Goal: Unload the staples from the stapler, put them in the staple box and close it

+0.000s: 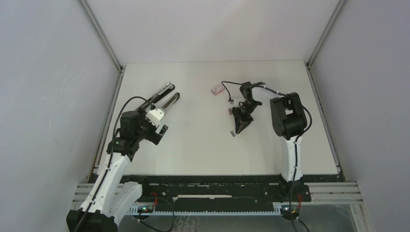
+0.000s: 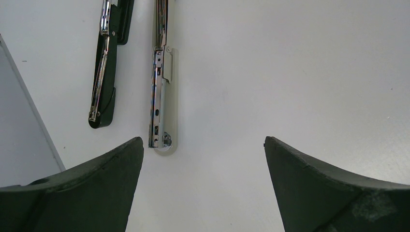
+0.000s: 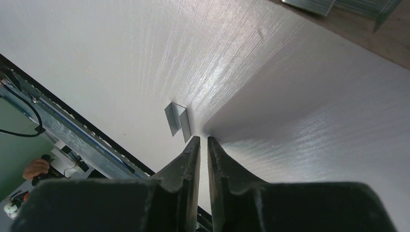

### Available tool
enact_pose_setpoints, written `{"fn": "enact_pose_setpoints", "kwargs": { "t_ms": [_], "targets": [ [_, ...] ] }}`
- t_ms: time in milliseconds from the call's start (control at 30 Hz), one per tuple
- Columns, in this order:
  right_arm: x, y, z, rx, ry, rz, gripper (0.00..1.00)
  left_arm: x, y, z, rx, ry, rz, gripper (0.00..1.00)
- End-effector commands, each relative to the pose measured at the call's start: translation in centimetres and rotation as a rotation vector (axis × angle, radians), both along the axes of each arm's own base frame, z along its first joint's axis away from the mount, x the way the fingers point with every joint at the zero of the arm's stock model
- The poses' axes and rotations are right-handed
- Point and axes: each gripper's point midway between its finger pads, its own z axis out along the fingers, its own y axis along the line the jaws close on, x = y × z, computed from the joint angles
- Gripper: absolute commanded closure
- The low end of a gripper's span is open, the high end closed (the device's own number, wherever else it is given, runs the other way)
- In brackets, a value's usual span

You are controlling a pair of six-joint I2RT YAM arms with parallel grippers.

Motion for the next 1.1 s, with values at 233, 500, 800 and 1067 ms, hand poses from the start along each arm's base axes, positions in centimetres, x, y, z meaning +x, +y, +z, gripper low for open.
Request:
{"fn": "enact_pose_setpoints", "kwargs": {
  "t_ms": [233,500,800,1067],
  "targets": [
    [1.5,-0.3,-3.3,-0.048,-0.089,0.059,0.79,0.2,0.2,0.2,0.009,-0.025,0.002,0.00],
    [1.3,-0.1,-3.7,-0.054,-0.082,0.063,0.78,0.2,0.2,0.1,0.010,-0.022,0.001,0.00],
    [1.1,0.3,-4.0,-0.062,-0.082,0.079,0.78,0.2,0.3,0.1,0.010,-0.020,0.002,0.00],
    [1.4,0.0,-4.0,-0.071,-0.087,0.069,0.78,0.2,0.2,0.1,0.010,-0.021,0.001,0.00]
  ]
}}
